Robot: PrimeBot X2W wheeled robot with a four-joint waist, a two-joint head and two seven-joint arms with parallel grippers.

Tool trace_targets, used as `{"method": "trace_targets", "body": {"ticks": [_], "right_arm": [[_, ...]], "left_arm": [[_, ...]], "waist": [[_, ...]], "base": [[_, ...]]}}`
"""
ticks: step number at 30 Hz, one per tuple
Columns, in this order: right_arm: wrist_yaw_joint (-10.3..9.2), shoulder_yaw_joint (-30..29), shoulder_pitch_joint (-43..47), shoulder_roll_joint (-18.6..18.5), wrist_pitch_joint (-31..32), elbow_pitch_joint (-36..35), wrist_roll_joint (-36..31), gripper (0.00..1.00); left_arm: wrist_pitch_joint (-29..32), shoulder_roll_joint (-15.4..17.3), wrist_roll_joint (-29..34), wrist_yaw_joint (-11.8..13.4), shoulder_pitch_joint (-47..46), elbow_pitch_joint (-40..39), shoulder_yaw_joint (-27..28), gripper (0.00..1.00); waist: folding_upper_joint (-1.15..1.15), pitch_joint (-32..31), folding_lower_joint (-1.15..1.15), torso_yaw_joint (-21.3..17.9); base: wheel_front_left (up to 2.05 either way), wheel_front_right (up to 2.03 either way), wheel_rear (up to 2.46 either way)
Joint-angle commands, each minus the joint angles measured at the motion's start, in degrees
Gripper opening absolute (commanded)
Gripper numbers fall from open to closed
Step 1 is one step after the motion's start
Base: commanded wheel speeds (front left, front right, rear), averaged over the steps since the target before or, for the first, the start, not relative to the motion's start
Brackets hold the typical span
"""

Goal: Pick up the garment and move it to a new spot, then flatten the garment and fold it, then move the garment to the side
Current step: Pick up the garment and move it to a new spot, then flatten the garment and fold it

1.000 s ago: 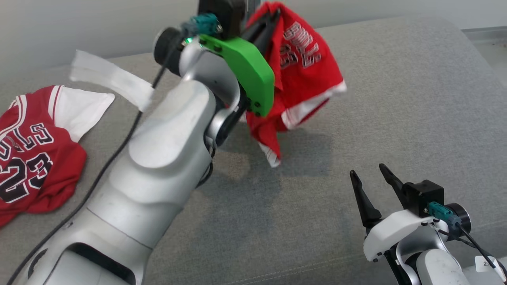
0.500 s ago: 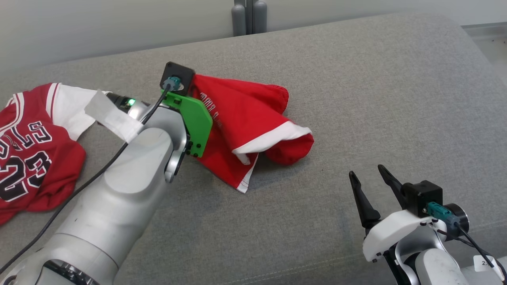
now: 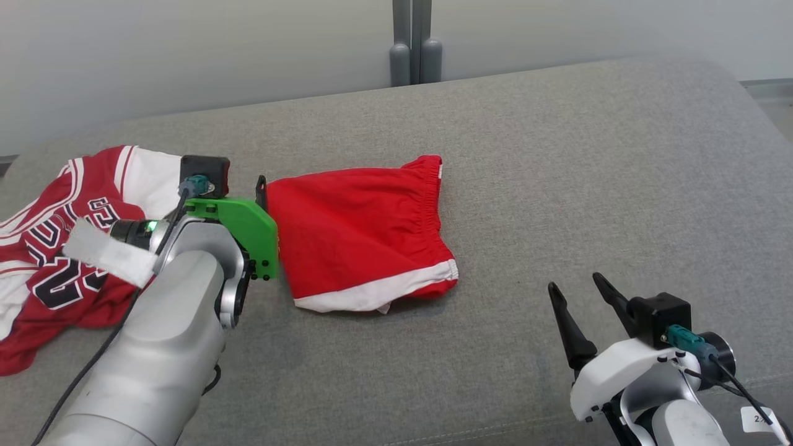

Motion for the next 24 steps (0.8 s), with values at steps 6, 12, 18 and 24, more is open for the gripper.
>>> {"method": "trace_targets", "body": {"ticks": [6, 12, 18, 24], "right_arm": [[-0.01, -1.1, -0.2, -0.1, 0.7, -0.5, 0.5, 1.0], [-0.02, -2.3, -1.3, -0.1, 1.8, -0.2, 1.3, 1.0], [-0.02, -3.0, -3.6, -0.1, 2.9, 1.7, 1.8, 1.0], [-0.01, -2.5, -7.3, -0.1, 5.5, 6.0, 3.5, 1.0]], "left_arm": [[-10.5, 0.5, -4.0, 0.8, 6.6, -6.9, 5.3, 1.0], [-14.0, 1.3, -5.5, 1.0, 15.5, -19.5, 11.8, 1.0], [-14.0, 0.1, 0.0, 0.1, 26.3, -34.7, 21.3, 1.0], [-14.0, -1.6, 5.9, -3.6, 34.6, -41.5, 25.7, 1.0]], "waist": [[0.0, -1.1, 0.0, 2.7], [0.0, -1.6, 0.0, 5.5], [0.0, -1.7, 0.0, 8.2], [0.0, -1.8, 0.0, 10.6]], "base": [[0.0, 0.0, 0.0], [0.0, 0.0, 0.0], [0.0, 0.0, 0.0], [0.0, 0.0, 0.0]]}}
